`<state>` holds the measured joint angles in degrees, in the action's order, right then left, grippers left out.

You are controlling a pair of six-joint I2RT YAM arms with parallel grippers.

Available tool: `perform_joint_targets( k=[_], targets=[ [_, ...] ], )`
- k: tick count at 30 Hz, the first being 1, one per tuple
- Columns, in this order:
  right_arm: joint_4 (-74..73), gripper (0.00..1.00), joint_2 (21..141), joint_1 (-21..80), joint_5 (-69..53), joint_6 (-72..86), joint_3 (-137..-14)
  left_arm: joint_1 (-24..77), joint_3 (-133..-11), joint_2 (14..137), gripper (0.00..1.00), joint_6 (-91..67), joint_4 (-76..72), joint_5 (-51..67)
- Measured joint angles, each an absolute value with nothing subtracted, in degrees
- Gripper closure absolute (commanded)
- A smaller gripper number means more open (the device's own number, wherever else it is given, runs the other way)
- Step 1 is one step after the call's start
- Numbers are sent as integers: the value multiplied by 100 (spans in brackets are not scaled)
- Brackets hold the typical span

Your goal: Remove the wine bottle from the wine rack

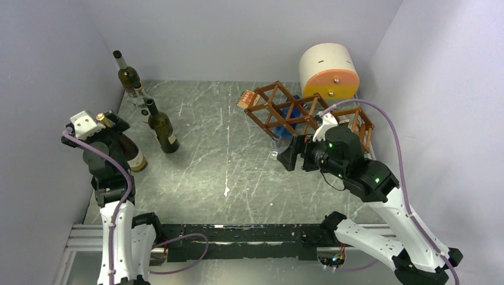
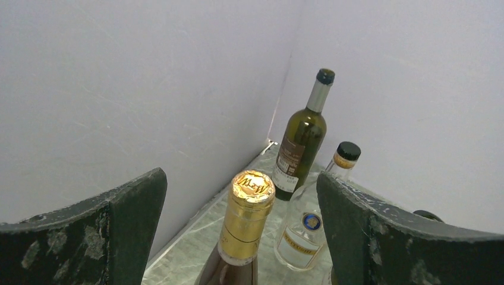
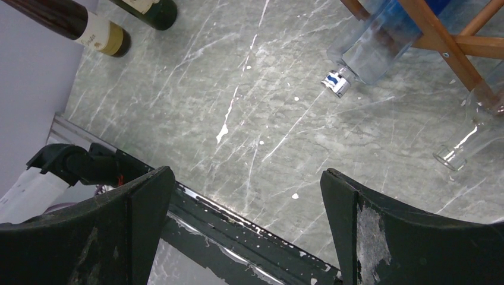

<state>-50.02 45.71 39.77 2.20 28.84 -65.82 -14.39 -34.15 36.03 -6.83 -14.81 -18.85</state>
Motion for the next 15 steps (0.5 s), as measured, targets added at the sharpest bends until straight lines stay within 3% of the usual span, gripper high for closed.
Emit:
perform_joint_targets(
  k=[9, 15],
  targets=[
    [-5321, 0, 4676, 3977, 694, 2777, -6637, -1295, -4383, 2853, 3, -532, -729, -1973],
    [-5402, 0, 4678, 3977, 1144, 2805, -6407, -652, -5489, 2934, 3, -290, -797, -762]
  ],
)
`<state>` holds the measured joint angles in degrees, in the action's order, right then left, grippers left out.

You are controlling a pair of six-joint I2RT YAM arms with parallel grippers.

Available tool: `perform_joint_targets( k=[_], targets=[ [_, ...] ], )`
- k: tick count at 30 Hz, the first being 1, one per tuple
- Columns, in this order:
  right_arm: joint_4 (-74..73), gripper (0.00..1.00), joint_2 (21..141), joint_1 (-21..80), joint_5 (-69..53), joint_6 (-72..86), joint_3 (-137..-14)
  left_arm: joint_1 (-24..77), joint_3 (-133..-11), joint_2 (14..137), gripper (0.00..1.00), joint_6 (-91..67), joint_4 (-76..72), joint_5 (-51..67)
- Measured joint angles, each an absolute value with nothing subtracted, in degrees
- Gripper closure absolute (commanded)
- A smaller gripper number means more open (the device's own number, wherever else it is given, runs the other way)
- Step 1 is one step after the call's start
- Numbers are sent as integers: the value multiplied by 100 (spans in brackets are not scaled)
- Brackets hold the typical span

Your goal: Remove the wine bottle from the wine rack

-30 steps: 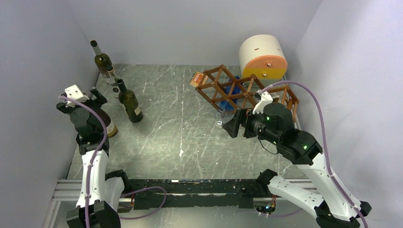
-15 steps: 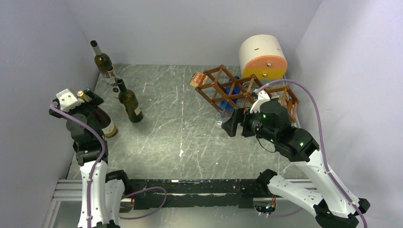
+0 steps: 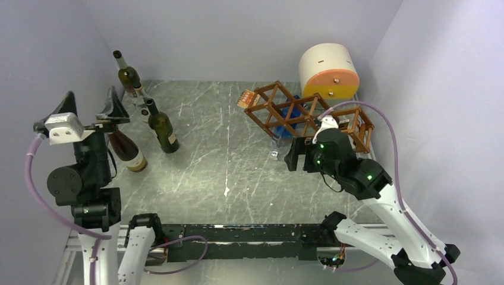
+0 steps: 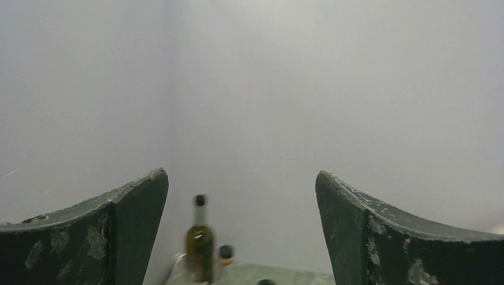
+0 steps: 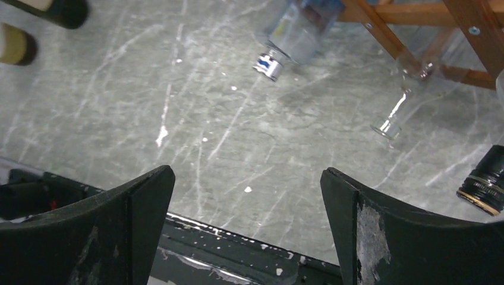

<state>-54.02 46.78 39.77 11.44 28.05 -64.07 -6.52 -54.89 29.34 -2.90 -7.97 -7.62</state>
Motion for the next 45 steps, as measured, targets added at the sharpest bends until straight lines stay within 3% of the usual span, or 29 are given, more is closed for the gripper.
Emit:
perform_joint_targets(
  k=[7, 13, 28, 30, 37, 42, 45],
  targets=[
    [-5256, 0, 5188, 3848, 1765, 3151, -5896, 235, -5784, 3719, 6, -443, -1162, 1138],
    [-4945, 1, 5124, 2943, 2080, 3371, -5730, 1044, -5704, 4600, 7, -880, -1396, 2091],
    [-3927, 1, 4412, 412, 2099, 3374, -4890, 2403, -4412, 4663, 6, -703, -1984, 2257],
    [-3905, 6, 4346, 202, 2095, 3341, -4860, 2495, -4233, 4501, 6, -569, -1997, 2169],
    [-3494, 19, 4377, -1007, 1009, 3114, -4401, 2674, -4075, 4134, 7, -336, -1994, 1813],
    [-3234, 25, 4678, -2355, -589, 2963, -4171, 2801, -3988, 3822, 6, -220, -1999, 1468],
    [-2930, 31, 4622, -2628, -1275, 2952, -3944, 2845, -3964, 3726, 6, -174, -2036, 1313]
  ],
)
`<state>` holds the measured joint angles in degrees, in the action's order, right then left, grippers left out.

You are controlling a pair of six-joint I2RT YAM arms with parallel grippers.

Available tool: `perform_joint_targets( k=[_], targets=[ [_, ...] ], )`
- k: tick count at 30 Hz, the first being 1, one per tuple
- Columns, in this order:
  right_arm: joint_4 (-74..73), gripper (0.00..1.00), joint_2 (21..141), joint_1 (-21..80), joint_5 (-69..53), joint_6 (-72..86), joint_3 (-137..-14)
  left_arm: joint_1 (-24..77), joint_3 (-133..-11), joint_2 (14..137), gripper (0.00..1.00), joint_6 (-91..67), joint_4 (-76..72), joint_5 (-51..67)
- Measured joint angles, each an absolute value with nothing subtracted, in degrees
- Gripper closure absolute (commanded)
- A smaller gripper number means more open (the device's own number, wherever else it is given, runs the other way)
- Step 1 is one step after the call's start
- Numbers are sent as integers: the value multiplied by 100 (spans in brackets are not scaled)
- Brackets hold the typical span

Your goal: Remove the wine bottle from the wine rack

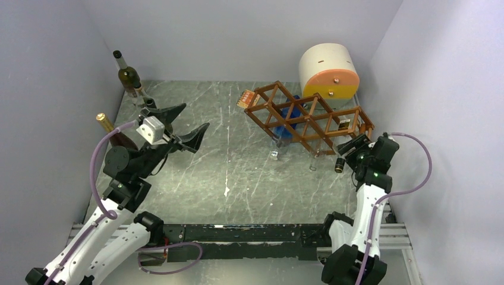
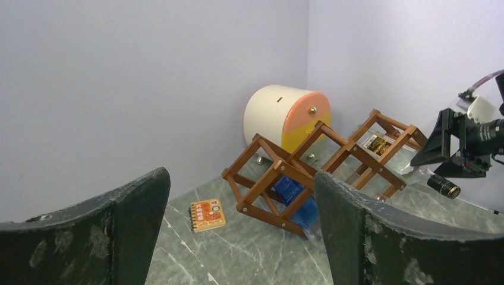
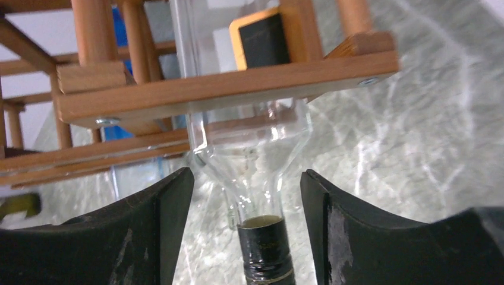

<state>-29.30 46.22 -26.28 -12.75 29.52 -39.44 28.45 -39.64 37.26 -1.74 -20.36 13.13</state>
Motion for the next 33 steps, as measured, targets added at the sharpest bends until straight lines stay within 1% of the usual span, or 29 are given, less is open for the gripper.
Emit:
perform_joint_targets(
  k=[2, 5, 7, 12, 14, 15, 17, 18, 21, 23, 26, 28, 30, 31, 32, 33],
  targets=[
    [-2834, 36, 4652, -2661, -1643, 2947, -3802, 2867, -3940, 3701, 6, -165, -2062, 1271],
    [-2797, 40, 4862, -2711, -2001, 2902, -3765, 2880, -3929, 3732, 6, -167, -2078, 1264],
    [-2799, 46, 4915, -2733, -2126, 2858, -3765, 2888, -3927, 3760, 6, -169, -2080, 1267],
    [-2884, 54, 4877, -2749, -2241, 2692, -3765, 2899, -3905, 3811, 6, -169, -2095, 1286],
    [-2934, 53, 4901, -2759, -2257, 2652, -3765, 2899, -3859, 3806, 6, -169, -2121, 1310],
    [-2950, 50, 4912, -2764, -2259, 2648, -3767, 2902, -3846, 3804, 6, -169, -2121, 1315],
    [-2969, 40, 4943, -2764, -2274, 2630, -3767, 2906, -3837, 3804, 6, -169, -2119, 1319],
    [-2989, 38, 4965, -2764, -2283, 2626, -3767, 2908, -3837, 3804, 6, -169, -2121, 1319],
    [-3046, 39, 5089, -2764, -2324, 2593, -3769, 2930, -3837, 3795, 6, -167, -2123, 1319],
    [-3096, 40, 5186, -2764, -2338, 2580, -3769, 2958, -3837, 3789, 5, -167, -2121, 1319],
    [-3153, 49, 5253, -2764, -2364, 2571, -3771, 2985, -3820, 3754, 5, -169, -2134, 1317],
    [-3166, 57, 5253, -2764, -2375, 2567, -3771, 2987, -3795, 3721, 5, -167, -2143, 1315],
    [-3221, 76, 5245, -2764, -2366, 2552, -3798, 2993, -3795, 3712, 5, -167, -2145, 1315],
    [-3245, 81, 5221, -2762, -2429, 2506, -3817, 2998, -3795, 3708, 5, -167, -2145, 1315],
    [-3238, 84, 5188, -2744, -2473, 2458, -3844, 3000, -3795, 3706, 5, -167, -2147, 1315],
    [-3236, 85, 5122, -2714, -2502, 2493, -3889, 3004, -3793, 3706, 5, -167, -2152, 1315]
  ],
)
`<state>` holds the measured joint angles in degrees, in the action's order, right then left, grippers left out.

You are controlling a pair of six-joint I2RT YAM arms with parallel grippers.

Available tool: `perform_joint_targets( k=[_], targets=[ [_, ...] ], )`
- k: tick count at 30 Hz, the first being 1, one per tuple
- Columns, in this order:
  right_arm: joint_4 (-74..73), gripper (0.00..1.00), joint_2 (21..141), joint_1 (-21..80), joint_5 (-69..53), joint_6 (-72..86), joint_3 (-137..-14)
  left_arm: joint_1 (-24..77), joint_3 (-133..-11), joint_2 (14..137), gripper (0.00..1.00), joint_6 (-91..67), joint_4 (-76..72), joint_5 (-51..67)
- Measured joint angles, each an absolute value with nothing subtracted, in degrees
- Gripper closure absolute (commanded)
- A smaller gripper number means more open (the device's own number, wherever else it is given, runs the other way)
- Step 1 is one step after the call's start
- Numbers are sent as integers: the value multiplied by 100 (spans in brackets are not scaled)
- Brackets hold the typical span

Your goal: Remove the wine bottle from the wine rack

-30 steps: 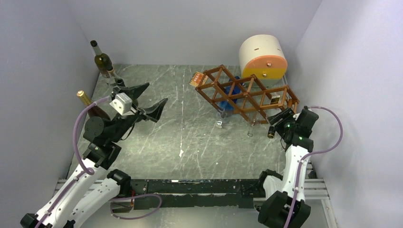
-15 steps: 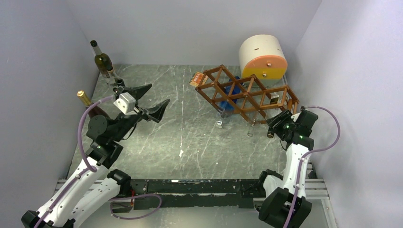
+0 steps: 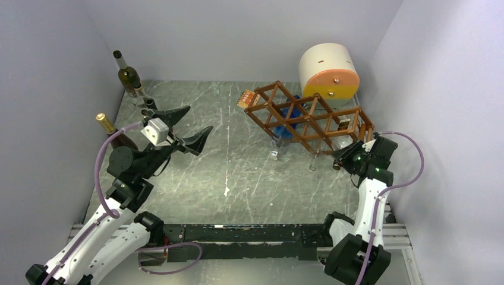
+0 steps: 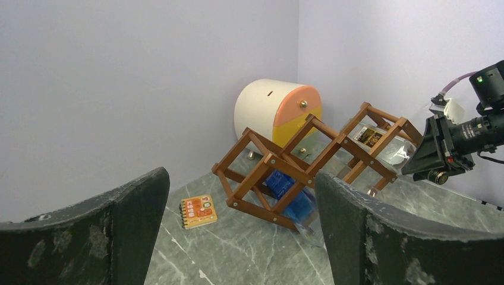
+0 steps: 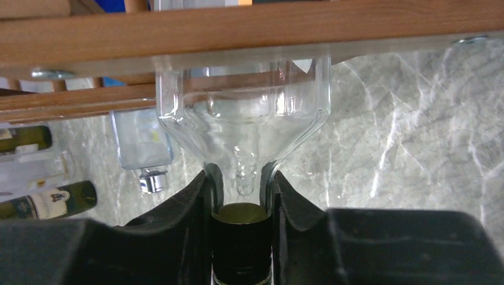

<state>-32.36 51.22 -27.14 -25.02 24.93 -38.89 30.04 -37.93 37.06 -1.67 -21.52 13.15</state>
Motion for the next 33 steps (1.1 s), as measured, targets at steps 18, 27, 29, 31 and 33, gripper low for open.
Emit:
perform_joint_targets(
  k=[18, 27, 29, 31, 33],
  targets=[
    [-4539, 86, 4134, -2154, -1949, 2801, -4001, 3055, -3771, 3701, 7, -158, -2165, 1315],
    [-5717, 100, 3317, -1721, -1302, 3092, -4222, 3059, -3771, 3555, 7, -80, -2158, 1197],
    [-5867, 100, 3236, -1715, -1240, 3059, -4331, 3059, -3771, 3533, 7, -80, -2161, 1194],
    [-5959, 100, 3124, -1715, -1199, 3037, -4392, 3059, -3771, 3531, 7, -80, -2158, 1194],
    [-6106, 100, 2982, -1715, -1199, 3024, -4475, 3059, -3771, 3535, 7, -82, -2158, 1194]
  ],
)
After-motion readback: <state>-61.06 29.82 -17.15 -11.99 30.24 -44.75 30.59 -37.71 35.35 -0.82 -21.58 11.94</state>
